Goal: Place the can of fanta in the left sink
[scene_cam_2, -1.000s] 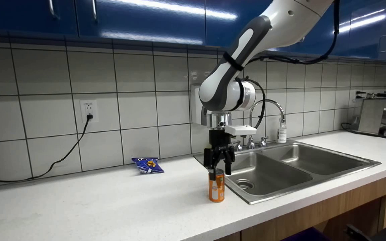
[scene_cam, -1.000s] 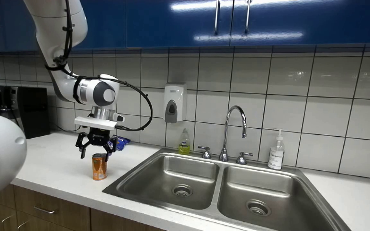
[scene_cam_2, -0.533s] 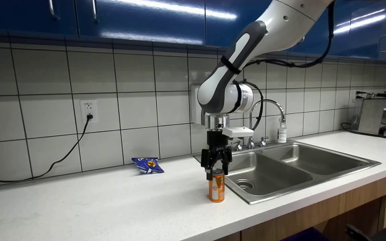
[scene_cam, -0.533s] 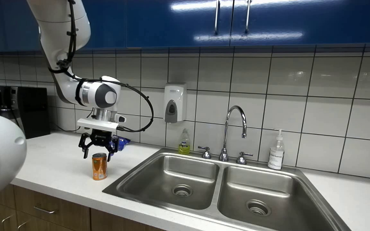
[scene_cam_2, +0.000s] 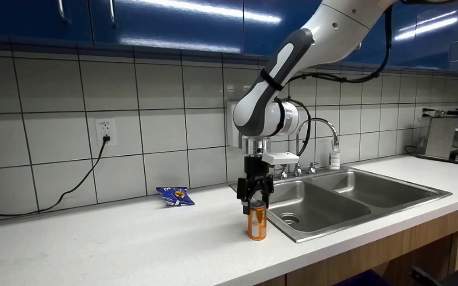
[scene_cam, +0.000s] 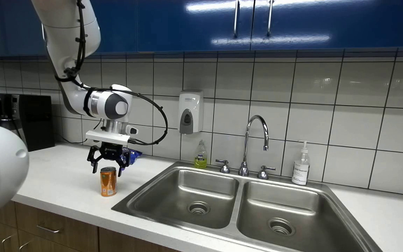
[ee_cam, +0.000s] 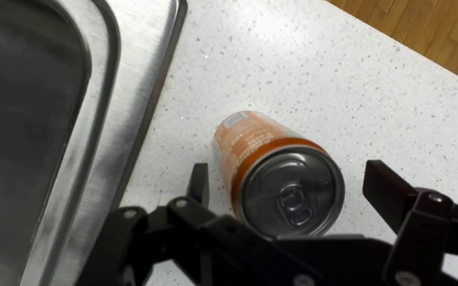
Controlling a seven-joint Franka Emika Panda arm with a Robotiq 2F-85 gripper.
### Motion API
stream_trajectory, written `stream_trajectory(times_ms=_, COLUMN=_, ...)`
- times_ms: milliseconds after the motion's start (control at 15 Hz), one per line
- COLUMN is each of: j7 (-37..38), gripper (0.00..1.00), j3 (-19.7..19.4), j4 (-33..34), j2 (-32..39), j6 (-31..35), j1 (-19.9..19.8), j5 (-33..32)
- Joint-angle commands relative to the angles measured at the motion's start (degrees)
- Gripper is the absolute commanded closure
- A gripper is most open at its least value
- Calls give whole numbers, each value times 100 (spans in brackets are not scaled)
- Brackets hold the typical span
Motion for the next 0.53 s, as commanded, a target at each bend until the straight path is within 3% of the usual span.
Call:
stream_trajectory(times_ms=0, j7=-32, gripper=0, j3=124, j4=113, j2=95, j6=43, j1=-150, j5=3)
stream_trajectory(times_ms=133, j7=-15, gripper=0, j3=120, j4=133, j2=121, j6=41, j1=-157, j5=-9)
stream_trajectory(times_ms=200, j7=-18, gripper=23, j3=119, j4=141, j2=135, j6=45, j1=-162, j5=-10)
stream_trajectory(times_ms=267, j7=-21, gripper=26, j3=120, j4=155, j2=151, j6=38, j1=-173, j5=8)
stream_trajectory(times_ms=467, j7=-24, gripper=51, j3=118, j4=178, j2=171, j6=43, j1=-188, j5=6)
